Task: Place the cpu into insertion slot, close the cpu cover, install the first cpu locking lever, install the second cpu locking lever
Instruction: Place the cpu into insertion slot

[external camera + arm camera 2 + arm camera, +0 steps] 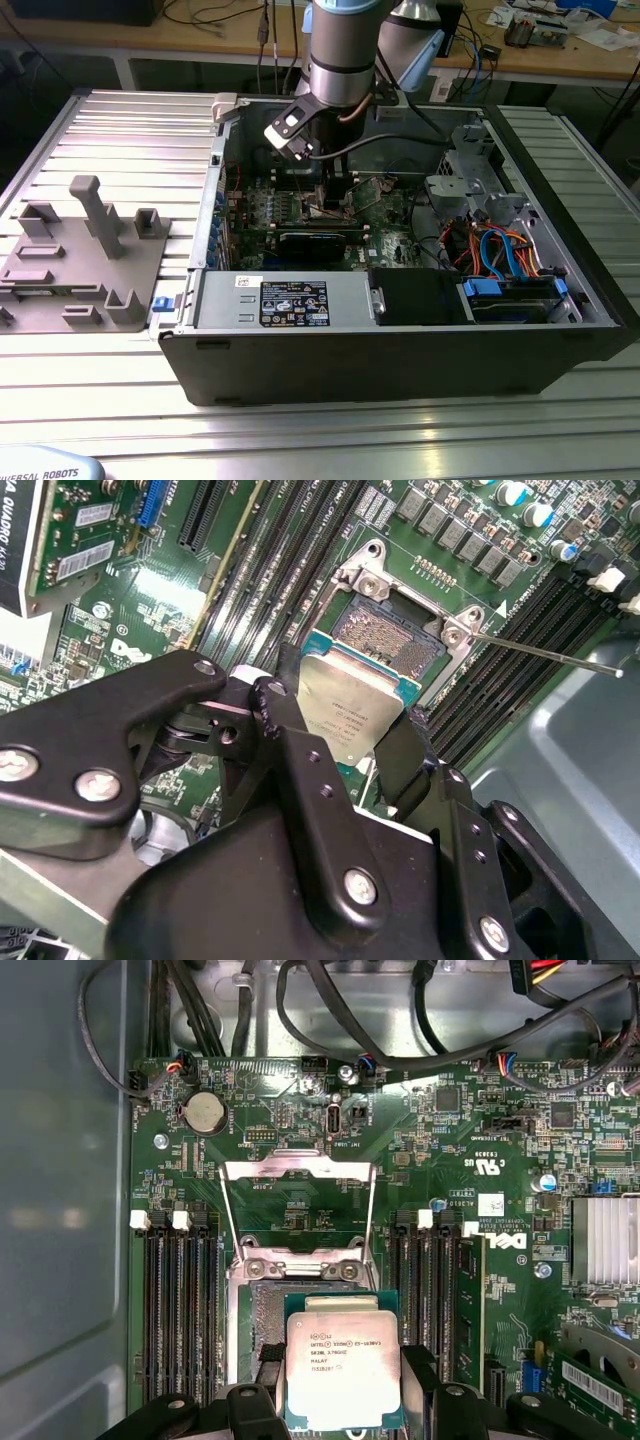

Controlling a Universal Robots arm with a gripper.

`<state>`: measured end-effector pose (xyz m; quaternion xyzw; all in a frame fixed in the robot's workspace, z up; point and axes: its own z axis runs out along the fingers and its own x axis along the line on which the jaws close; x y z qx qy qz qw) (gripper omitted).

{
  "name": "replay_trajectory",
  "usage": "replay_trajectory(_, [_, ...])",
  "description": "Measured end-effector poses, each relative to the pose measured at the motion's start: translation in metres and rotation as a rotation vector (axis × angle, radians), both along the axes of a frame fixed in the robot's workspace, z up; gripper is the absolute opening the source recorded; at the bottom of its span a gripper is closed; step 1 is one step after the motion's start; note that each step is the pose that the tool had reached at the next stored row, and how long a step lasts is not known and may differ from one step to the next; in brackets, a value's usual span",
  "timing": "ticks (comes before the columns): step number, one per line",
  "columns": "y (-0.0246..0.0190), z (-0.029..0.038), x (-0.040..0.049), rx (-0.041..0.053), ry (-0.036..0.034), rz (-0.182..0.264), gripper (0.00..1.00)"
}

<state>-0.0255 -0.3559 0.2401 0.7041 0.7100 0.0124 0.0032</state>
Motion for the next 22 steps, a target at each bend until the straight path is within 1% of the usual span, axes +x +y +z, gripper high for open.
replay_trajectory(22, [0.0001,-0.0050,0.0000,0.0000,0.0001,0.000,0.54])
